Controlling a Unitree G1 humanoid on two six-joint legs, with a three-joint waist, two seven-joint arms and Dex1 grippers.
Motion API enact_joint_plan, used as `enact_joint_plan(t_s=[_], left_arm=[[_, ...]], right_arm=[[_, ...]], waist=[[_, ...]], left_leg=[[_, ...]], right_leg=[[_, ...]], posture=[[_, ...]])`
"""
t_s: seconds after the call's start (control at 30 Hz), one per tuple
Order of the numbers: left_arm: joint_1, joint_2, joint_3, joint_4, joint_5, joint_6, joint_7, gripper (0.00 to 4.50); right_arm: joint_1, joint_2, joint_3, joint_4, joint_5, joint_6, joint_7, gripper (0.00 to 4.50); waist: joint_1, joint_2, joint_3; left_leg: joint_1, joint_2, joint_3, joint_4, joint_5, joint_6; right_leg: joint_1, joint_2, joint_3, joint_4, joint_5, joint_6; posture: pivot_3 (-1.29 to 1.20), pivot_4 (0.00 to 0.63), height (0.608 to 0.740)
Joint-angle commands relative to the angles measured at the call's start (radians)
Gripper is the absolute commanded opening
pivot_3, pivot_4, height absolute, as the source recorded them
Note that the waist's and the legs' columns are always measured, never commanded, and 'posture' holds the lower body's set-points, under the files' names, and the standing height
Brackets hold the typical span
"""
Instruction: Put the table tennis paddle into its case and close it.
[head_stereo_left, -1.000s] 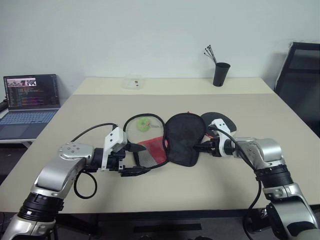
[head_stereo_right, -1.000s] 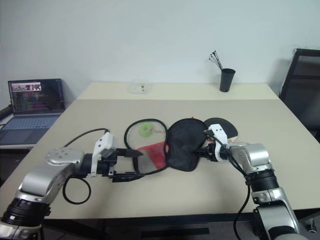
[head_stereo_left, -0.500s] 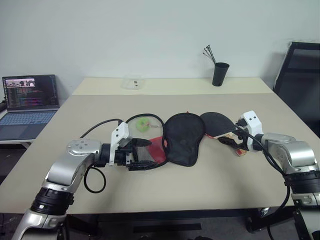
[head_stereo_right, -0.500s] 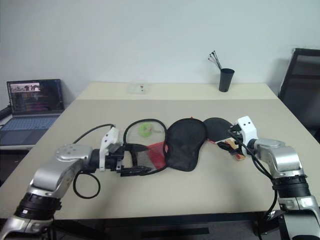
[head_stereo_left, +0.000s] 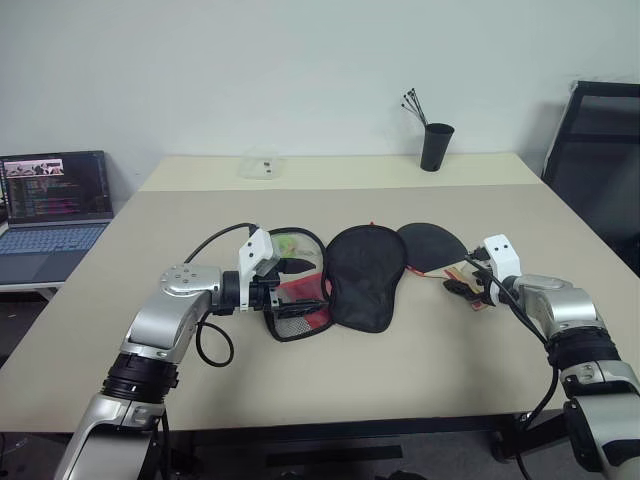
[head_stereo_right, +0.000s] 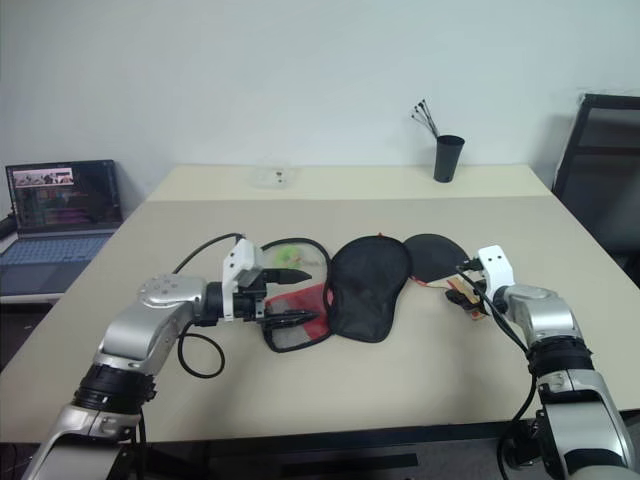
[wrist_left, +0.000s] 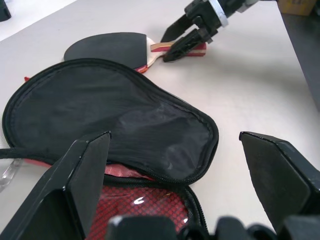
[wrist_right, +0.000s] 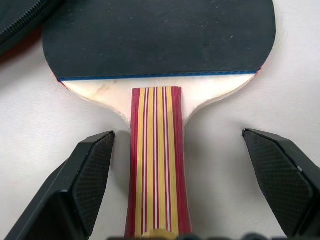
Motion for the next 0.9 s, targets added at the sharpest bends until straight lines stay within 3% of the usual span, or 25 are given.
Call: enact_joint_plan(t_s=[0.03,0.13,0.4,0.67,0.9], left_arm=[[0.0,0.008,0.019,-0.013,-0.002,-0.019,-0.005,4.5],[0.012,0.013,0.024,-0.015,0.002,-0.023,-0.001,4.5],[0.037,0.022,0.04,-0.026,0.004,-0.023,0.015,4.5],[0.063,0.035,0.052,-0.046,-0.004,-0.016,0.029,4.5],[0.083,0.04,0.066,-0.065,-0.015,-0.006,0.034,4.5]], right_arm=[[-0.016,0.015,-0.008,0.025,-0.015,-0.023,-0.004,4.49],[-0.015,0.034,-0.021,0.038,-0.024,-0.024,-0.038,3.88],[-0.012,0.071,-0.044,0.026,-0.046,-0.014,-0.131,1.23],[-0.032,0.036,-0.094,-0.054,-0.024,0.033,-0.185,1.14],[-0.025,0.016,-0.153,-0.325,0.024,0.197,-0.206,1.14]], waist=[[0.0,0.0,0.0],[-0.003,-0.001,-0.001],[-0.004,-0.005,-0.003],[-0.003,-0.006,-0.003],[-0.002,-0.005,-0.003]], left_leg=[[0.0,0.0,0.001,0.0,0.0,0.0],[0.002,0.0,0.003,0.0,0.0,0.0],[0.011,0.001,0.006,0.0,0.0,0.0],[0.012,0.002,0.006,0.001,0.0,0.0],[0.003,0.002,0.008,0.0,0.0,0.0]], right_leg=[[0.0,0.0,0.001,0.0,0.0,0.0],[0.0,0.0,0.003,0.0,0.001,0.0],[0.003,0.0,0.01,0.007,0.001,0.0],[0.005,-0.002,0.011,0.008,0.002,-0.001],[-0.005,-0.001,0.012,0.007,0.002,0.0]], posture=[[0.0,0.15,0.74],[0.0,0.15,0.74],[0.0,0.15,0.74],[0.0,0.15,0.74],[0.0,0.15,0.74]])
